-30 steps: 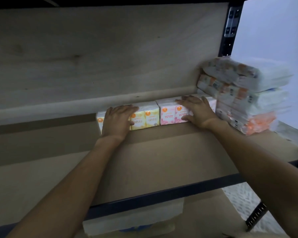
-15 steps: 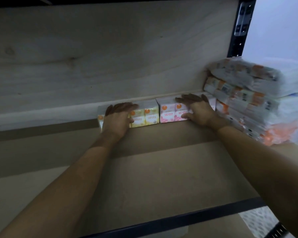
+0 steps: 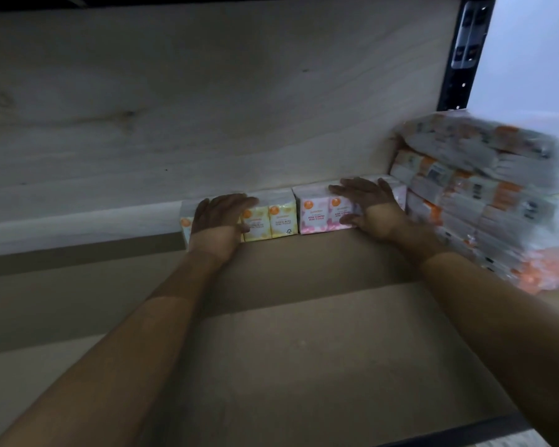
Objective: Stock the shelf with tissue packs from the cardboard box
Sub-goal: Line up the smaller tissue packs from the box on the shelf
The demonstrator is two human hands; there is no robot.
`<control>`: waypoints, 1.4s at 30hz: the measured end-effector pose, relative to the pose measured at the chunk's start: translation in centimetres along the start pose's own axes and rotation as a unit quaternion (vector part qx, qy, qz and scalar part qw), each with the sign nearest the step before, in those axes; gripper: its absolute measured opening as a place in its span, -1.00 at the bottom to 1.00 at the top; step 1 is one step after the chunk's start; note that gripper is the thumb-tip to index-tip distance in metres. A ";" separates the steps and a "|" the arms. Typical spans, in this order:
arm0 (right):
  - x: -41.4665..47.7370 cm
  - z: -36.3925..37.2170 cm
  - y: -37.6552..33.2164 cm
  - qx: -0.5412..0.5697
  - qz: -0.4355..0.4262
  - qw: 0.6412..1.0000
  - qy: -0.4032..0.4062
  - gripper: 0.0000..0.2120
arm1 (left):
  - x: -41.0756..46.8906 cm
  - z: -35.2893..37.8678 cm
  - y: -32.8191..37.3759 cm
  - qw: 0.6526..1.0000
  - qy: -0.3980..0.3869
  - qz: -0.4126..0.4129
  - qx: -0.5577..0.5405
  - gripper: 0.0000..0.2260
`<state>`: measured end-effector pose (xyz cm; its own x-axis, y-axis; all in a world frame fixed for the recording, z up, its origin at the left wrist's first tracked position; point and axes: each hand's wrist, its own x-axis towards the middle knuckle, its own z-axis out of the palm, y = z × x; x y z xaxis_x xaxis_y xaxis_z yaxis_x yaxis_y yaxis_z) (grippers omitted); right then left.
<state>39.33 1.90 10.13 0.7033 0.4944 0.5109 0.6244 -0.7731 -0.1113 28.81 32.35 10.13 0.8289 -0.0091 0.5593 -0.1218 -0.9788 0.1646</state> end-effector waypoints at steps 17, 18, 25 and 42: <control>-0.3 -1.6 -2.7 -0.018 0.078 0.996 -0.046 -0.40 | -0.5 -1.1 1.7 0.999 -0.042 -0.027 0.011 -0.52; -0.5 -1.7 -2.8 -0.012 0.081 0.996 -0.045 -0.41 | -0.5 -1.3 1.8 0.998 -0.049 -0.031 0.012 -0.52; -2.7 -3.8 -4.4 0.013 0.088 0.995 -0.036 -0.46 | -2.7 -3.3 3.8 0.999 -0.019 -0.037 0.000 -0.56; -21.1 -13.0 -14.1 0.051 0.143 0.988 -0.025 -0.56 | -17.8 -10.9 18.5 0.971 -0.062 -0.045 -0.227 -0.61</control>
<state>11.27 -2.75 11.99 0.8704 0.2824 0.4032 0.4268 -0.8411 -0.3323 5.84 16.62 12.08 0.9031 0.0207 0.4289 -0.2507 -0.7856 0.5657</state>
